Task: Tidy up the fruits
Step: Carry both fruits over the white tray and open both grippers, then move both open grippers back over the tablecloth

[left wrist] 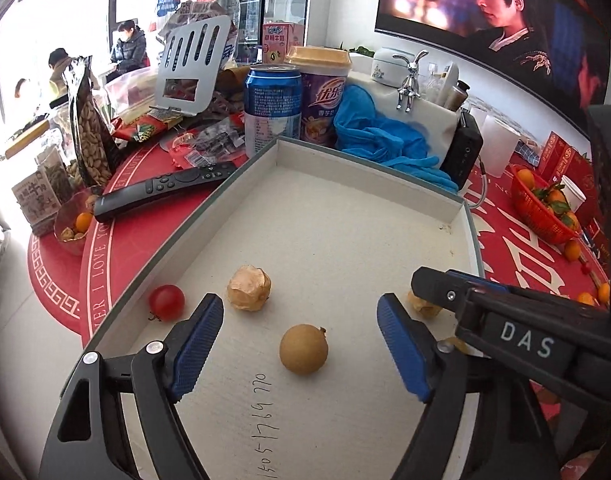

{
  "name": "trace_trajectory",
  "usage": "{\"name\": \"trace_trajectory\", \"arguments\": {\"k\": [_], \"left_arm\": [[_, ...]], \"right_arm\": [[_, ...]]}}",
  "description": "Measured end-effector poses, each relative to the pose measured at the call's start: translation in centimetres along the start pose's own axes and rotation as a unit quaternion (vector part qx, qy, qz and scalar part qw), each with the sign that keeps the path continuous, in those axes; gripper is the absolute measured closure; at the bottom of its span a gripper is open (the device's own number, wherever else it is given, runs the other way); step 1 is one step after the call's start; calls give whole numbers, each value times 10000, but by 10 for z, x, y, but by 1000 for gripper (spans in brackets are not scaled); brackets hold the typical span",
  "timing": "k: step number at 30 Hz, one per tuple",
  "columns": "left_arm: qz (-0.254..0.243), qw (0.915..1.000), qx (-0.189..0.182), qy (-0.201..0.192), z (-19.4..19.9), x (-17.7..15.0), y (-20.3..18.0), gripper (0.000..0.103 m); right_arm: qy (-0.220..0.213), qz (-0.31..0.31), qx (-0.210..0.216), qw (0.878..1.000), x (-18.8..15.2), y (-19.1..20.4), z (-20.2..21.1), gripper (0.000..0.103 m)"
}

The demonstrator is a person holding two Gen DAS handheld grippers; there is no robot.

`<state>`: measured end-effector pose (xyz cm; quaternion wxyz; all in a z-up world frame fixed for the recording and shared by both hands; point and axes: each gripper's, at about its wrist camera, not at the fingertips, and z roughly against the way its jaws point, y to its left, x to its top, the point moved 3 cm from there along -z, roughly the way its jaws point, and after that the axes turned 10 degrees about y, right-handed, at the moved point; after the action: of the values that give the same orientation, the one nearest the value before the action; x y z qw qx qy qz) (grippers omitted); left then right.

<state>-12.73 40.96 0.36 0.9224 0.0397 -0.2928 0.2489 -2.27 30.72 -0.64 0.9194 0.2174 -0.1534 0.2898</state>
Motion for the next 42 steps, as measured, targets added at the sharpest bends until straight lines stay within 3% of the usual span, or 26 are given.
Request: {"name": "trace_trajectory", "arguments": {"k": [6,7,8,9,10,14,18,20,23,27,32,37,39,42], "left_arm": [[-49,10000,23,-41,-1,1,1,21],[-59,10000,18,-56,-1,1,1,21],[-68,9999,17,-74,0,1,0,21],[-67,9999,18,-99,1,1,0,21],[-57,9999,-1,-140,4,1,0,21],[-108,9987,-220,-441,21,1,-6,20],[-468,9945,-648,-675,38,-4,-27,20],[-747,9908,-880,-711,45,-9,-43,20],[-1204,9830,-1246,-613,53,-19,-73,19],[-1795,9695,-1648,-245,58,-40,-118,18],[-2318,9602,-1561,20,58,-64,-164,18],[-2457,9606,-1242,373,41,-73,-188,18],[-2435,9613,-1173,535,32,-73,-192,18],[-2379,9622,-1078,770,18,-72,-195,18]], "right_arm": [[31,-225,130,9997,-5,-5,5,74],[11,-270,276,9993,-4,-5,7,64],[-63,-304,584,9978,-3,-4,12,40],[-197,-326,881,9954,-2,-3,20,23],[-395,-333,980,9938,0,-1,32,0],[-1005,-94,913,9907,0,4,81,0],[-1300,-104,160,9913,-18,-12,121,0],[-1323,-357,-385,9898,-33,-35,133,0],[-1287,-857,-813,9846,-57,-77,145,0],[-1247,-1639,-1398,9685,-94,-137,166,0],[-1296,-2448,-1978,9403,-137,-202,193,0],[-1127,-3337,-2114,9117,-175,-256,199,0],[-1001,-3430,-2229,9070,-183,-267,193,0],[-809,-3262,-2449,9094,-183,-269,180,0]]}}
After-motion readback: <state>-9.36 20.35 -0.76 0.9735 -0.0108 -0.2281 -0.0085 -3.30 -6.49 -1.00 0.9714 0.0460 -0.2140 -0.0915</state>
